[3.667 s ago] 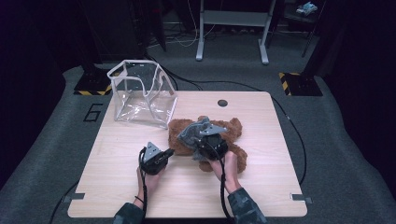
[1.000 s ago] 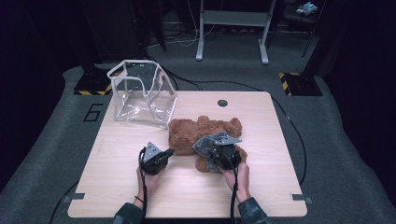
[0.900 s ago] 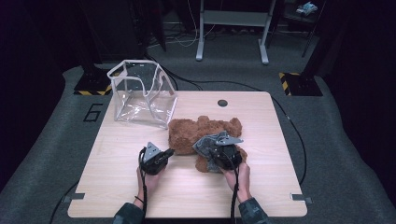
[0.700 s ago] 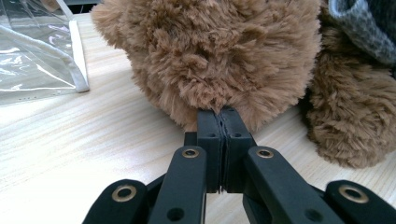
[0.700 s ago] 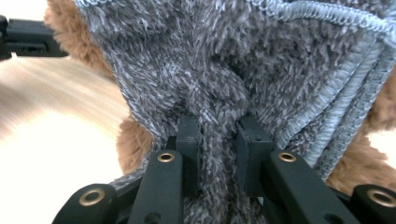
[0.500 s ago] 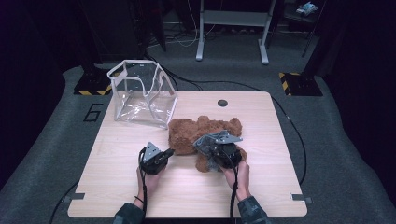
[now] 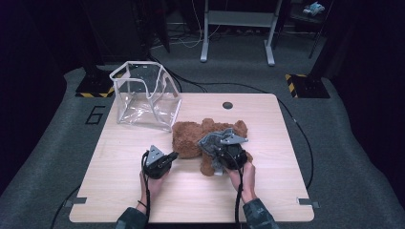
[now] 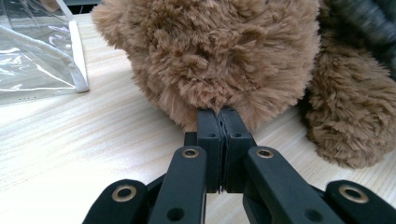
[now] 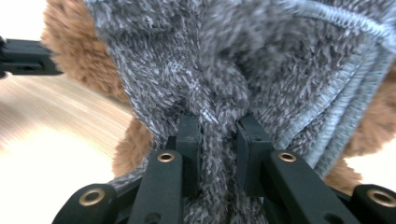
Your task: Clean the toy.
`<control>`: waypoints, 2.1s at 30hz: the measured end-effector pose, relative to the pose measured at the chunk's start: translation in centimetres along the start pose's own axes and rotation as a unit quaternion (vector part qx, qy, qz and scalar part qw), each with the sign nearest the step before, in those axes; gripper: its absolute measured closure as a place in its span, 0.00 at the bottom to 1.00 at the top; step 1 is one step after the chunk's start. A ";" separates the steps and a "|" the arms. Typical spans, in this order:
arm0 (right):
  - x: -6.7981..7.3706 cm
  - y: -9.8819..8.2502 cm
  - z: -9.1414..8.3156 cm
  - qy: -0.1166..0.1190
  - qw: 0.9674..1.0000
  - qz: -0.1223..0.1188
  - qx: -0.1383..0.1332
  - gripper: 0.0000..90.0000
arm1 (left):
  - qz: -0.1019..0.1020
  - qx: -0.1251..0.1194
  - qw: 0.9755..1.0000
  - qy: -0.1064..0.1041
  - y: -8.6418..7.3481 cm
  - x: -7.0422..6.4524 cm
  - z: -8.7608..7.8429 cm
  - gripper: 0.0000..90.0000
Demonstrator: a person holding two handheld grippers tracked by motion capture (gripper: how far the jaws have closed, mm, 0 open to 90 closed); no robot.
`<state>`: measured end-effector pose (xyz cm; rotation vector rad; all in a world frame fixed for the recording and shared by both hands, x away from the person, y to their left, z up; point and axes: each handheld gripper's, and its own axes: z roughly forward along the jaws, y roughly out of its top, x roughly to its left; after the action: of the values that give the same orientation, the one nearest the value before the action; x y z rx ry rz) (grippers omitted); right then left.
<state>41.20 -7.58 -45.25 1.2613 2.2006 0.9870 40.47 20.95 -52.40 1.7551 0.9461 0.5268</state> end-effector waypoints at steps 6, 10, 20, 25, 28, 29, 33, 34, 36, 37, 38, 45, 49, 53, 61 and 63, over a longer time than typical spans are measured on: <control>-0.1 -0.8 0.5 0.008 1.000 0.008 0.009 0.83 | 0.003 0.002 1.000 0.000 0.0 0.0 0.1 0.98; -0.4 -0.5 -0.1 0.009 1.000 -0.003 0.001 0.83 | 0.001 0.002 1.000 -0.001 0.0 0.1 0.0 0.98; -0.6 -1.3 0.6 0.011 1.000 0.010 0.002 0.83 | 0.002 0.002 1.000 0.001 0.0 0.0 0.0 0.98; -0.3 -2.2 1.0 0.011 1.000 0.014 0.017 0.83 | 0.002 0.002 1.000 0.000 0.0 0.0 0.0 0.98; -0.2 -2.8 1.3 0.012 0.999 0.016 0.030 0.83 | 0.002 0.001 1.000 0.001 0.0 0.0 0.0 0.98; -0.3 -3.1 1.4 0.012 0.999 0.013 0.036 0.83 | 0.001 0.000 1.000 0.001 0.0 0.0 0.0 0.98; -0.4 -3.4 0.6 0.004 0.998 0.002 0.058 0.83 | 0.002 0.001 1.000 0.001 0.0 0.0 0.0 0.98; -0.4 -2.6 -0.8 -0.004 1.000 0.002 0.029 0.83 | -0.001 -0.002 1.000 0.002 0.0 0.0 0.0 0.98; -0.3 -1.3 -1.9 -0.012 1.000 -0.012 -0.012 0.83 | 0.003 0.001 1.000 0.002 0.0 0.0 0.0 0.98; -0.3 -1.3 -1.9 -0.012 1.000 -0.012 -0.012 0.83 | 0.003 0.003 1.000 0.003 0.0 0.0 0.0 0.98; 0.0 -0.1 -1.8 -0.017 0.999 -0.024 -0.015 0.83 | 0.002 0.002 1.000 0.005 0.0 0.0 0.0 0.98; -0.7 -2.7 -0.2 -0.035 0.998 -0.017 0.047 0.83 | -0.001 0.002 1.000 0.006 0.0 0.0 0.0 0.99; -2.4 -4.7 -1.4 -0.043 0.997 0.002 0.059 0.83 | -0.001 0.003 1.000 0.006 0.0 0.0 0.0 0.99; -4.9 -4.3 -5.4 -0.060 0.998 0.026 0.003 0.83 | -0.001 0.003 1.000 0.007 0.0 0.0 0.1 0.99; -7.6 0.0 -2.9 -0.050 0.996 0.070 -0.020 0.83 | 0.002 0.006 1.000 0.006 0.1 0.0 0.1 0.99; -7.3 -0.8 -0.7 -0.057 0.996 0.064 0.009 0.83 | 0.002 0.004 1.000 0.006 0.1 0.0 0.1 0.99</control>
<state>43.97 -14.46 -45.36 1.4460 2.0668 0.9202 40.55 20.90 -52.38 1.7634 0.9550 0.5378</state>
